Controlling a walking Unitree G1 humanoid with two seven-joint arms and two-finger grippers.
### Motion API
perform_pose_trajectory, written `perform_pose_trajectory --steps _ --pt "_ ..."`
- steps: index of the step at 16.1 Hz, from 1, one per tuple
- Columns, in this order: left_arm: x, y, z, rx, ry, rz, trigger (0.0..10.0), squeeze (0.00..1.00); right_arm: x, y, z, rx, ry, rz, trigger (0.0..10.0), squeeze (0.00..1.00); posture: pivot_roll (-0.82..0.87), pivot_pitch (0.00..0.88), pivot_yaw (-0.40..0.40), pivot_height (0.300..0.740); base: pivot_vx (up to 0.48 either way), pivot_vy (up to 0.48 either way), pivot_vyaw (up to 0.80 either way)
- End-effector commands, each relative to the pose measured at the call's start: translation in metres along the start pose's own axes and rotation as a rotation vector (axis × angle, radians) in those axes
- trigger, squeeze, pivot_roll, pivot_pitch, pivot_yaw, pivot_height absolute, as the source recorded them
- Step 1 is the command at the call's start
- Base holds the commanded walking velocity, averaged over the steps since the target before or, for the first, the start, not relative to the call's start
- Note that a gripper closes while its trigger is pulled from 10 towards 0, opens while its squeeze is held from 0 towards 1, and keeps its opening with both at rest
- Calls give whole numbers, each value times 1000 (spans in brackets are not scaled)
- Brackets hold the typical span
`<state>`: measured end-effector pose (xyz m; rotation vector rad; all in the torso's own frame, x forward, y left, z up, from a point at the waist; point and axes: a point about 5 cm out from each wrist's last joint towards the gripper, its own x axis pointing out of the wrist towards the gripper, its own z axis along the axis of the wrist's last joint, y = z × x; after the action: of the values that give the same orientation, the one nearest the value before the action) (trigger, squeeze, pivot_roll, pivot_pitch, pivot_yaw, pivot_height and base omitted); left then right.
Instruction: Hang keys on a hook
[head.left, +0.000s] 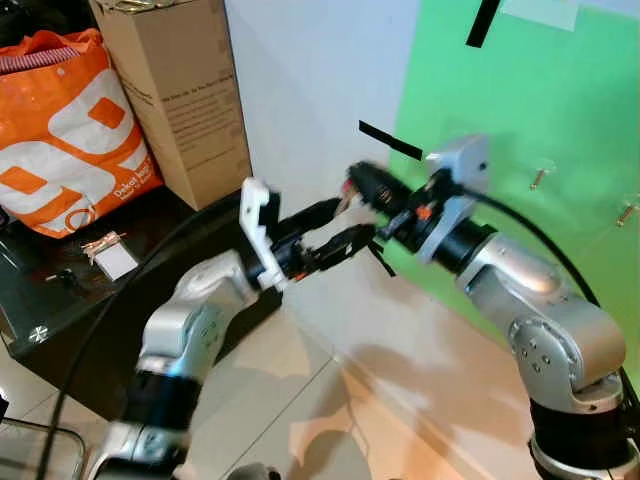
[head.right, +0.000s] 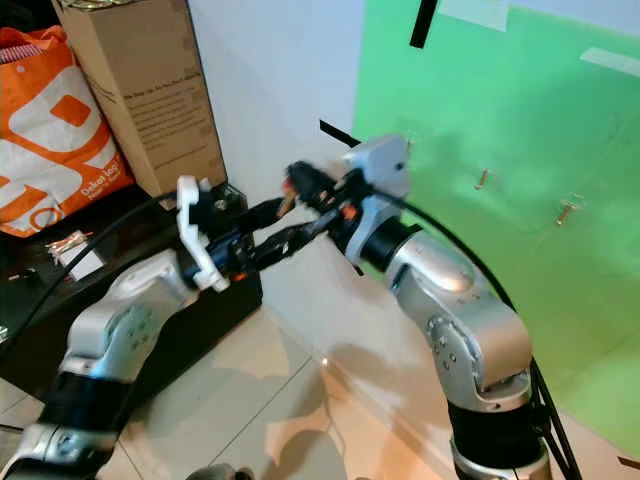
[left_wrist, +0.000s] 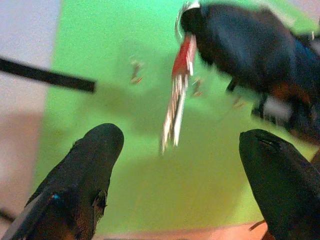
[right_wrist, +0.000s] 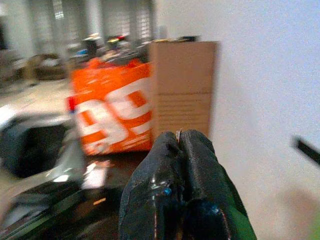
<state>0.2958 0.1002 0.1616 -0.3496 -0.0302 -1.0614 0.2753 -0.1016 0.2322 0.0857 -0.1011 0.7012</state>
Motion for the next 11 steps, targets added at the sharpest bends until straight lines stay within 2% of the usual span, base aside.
perform_pose_trajectory --steps 1,2,3,5,6,7,11 --pt "-11 1 6 50 4 52 10000 90 2 -10 1 5 -2 -91 10000 0 -80 0 50 740 0 0 0" --pt "-18 1 7 63 7 78 10000 63 3 -15 0 20 -3 -132 10000 0 -65 0 47 740 0 0 0" --pt "-32 1 9 105 26 128 10000 39 3 -25 -3 56 -9 -212 10000 0 -46 0 32 740 0 0 0" --pt "-43 1 8 169 94 181 10000 0 4 -35 -6 99 -18 -290 10000 0 -31 0 21 740 0 0 0" --pt "-53 0 8 353 181 258 10000 0 7 -50 -11 175 -30 -386 10000 0 -8 0 4 740 0 0 0" --pt "-53 -3 11 439 187 293 10000 0 8 -56 -13 208 -32 -431 10000 0 -5 0 0 740 0 0 0" --pt "-50 -12 17 500 153 329 10000 0 5 -69 -15 273 -45 -517 10000 0 -10 0 -3 740 0 0 0"
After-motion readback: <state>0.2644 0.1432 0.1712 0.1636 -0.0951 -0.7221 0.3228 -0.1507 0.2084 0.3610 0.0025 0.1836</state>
